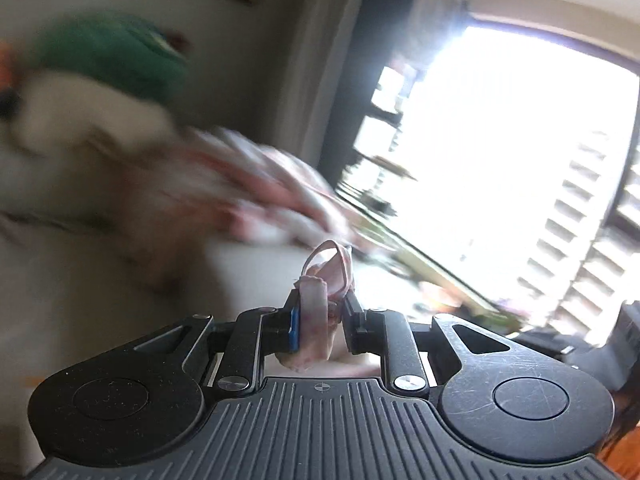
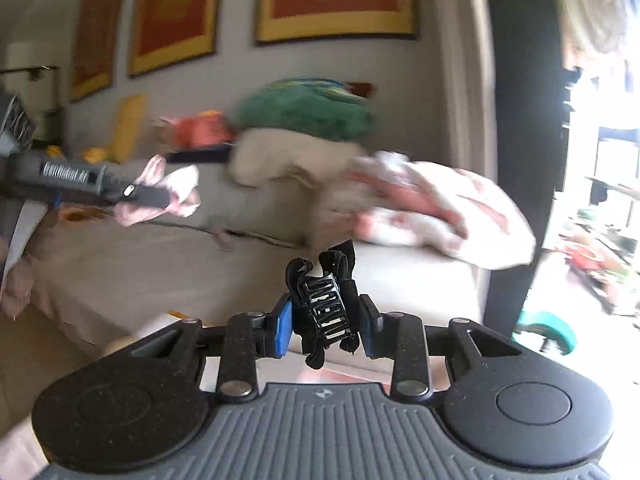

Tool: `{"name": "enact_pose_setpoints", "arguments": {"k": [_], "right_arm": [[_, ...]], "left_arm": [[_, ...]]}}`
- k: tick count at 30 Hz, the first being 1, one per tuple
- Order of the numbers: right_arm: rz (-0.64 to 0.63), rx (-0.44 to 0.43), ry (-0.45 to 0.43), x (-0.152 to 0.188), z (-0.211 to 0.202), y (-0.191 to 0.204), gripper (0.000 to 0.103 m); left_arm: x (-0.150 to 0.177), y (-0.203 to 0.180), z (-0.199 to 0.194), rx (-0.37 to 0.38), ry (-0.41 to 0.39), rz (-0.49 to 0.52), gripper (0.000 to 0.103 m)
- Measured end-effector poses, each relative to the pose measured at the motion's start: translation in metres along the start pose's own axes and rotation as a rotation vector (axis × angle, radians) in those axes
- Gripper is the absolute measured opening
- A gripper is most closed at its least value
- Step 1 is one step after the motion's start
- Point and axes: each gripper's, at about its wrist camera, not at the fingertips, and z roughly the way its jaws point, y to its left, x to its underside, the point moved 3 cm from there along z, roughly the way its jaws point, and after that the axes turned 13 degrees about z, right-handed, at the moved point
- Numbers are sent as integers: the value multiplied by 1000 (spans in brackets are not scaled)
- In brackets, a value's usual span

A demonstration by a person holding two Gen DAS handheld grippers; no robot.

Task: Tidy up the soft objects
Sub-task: 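Carry the cloth and claw clip over the pink box and open both tools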

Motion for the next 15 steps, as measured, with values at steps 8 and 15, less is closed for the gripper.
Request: {"name": "enact_pose_setpoints", "arguments": {"k": [8, 15], "right_arm": [[61, 126, 109, 58, -7, -78, 33], [150, 28, 216, 75, 18, -92, 33]], "left_arm": [[114, -77, 186, 275, 513, -69, 24], [129, -136, 172, 198, 481, 448, 27]]}}
